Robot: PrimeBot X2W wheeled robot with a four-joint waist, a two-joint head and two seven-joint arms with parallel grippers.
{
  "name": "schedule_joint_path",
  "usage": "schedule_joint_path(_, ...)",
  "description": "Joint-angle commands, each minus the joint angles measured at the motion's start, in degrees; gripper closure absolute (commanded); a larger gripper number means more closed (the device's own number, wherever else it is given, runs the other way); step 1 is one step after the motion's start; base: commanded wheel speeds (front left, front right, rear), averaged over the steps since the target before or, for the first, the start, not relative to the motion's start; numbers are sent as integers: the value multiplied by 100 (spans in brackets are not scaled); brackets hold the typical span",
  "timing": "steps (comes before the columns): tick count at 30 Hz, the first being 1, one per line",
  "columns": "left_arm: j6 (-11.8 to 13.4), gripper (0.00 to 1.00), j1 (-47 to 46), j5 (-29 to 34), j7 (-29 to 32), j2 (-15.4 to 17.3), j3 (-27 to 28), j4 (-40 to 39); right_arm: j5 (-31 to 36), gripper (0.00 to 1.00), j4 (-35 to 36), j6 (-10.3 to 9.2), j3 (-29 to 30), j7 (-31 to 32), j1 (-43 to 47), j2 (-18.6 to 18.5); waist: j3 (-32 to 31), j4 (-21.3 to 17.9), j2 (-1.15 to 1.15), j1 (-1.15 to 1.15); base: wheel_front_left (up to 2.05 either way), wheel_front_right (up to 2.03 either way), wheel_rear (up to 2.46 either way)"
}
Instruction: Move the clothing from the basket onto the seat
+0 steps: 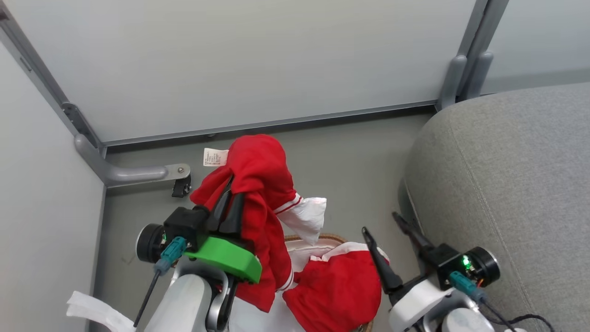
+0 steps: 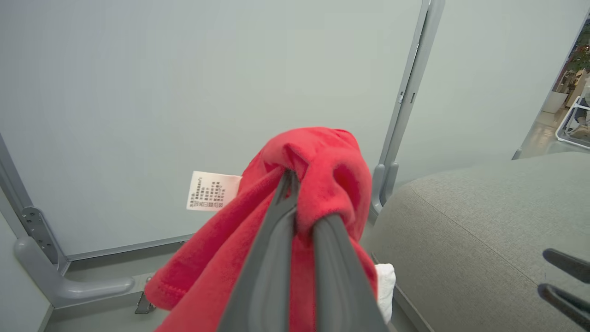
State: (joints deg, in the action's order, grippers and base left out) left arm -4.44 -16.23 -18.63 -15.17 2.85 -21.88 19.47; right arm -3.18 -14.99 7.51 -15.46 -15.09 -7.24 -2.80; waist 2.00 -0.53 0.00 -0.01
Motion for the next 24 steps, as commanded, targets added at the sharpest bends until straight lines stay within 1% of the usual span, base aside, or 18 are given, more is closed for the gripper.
schedule_joint_path(1,10,100,-134,-86,2,11,-52,-39,-17,0,-72,-4,-155,-12,-2,-24,15,138,0,1,0,0,0)
schedule_joint_path(6,5,100,-301,-205,2,13,-346,-116,-165,0,-417,-5,-823,-12,-397,-24,85,408,0,1,0,0,0)
schedule_joint_path(13,-41,100,-551,-415,2,11,-877,-262,-171,0,-956,-5,-1425,-11,-1187,-25,258,795,0,1,0,0,0)
schedule_joint_path(19,-78,100,-776,-554,2,11,-1447,-410,-219,0,-1503,-5,-1730,-10,-1742,-24,392,1130,0,1,0,0,0)
schedule_joint_path(24,-65,100,-874,-686,2,11,-1830,-509,-333,0,-1827,-5,-1773,-8,-1941,-26,431,1326,0,1,0,0,0)
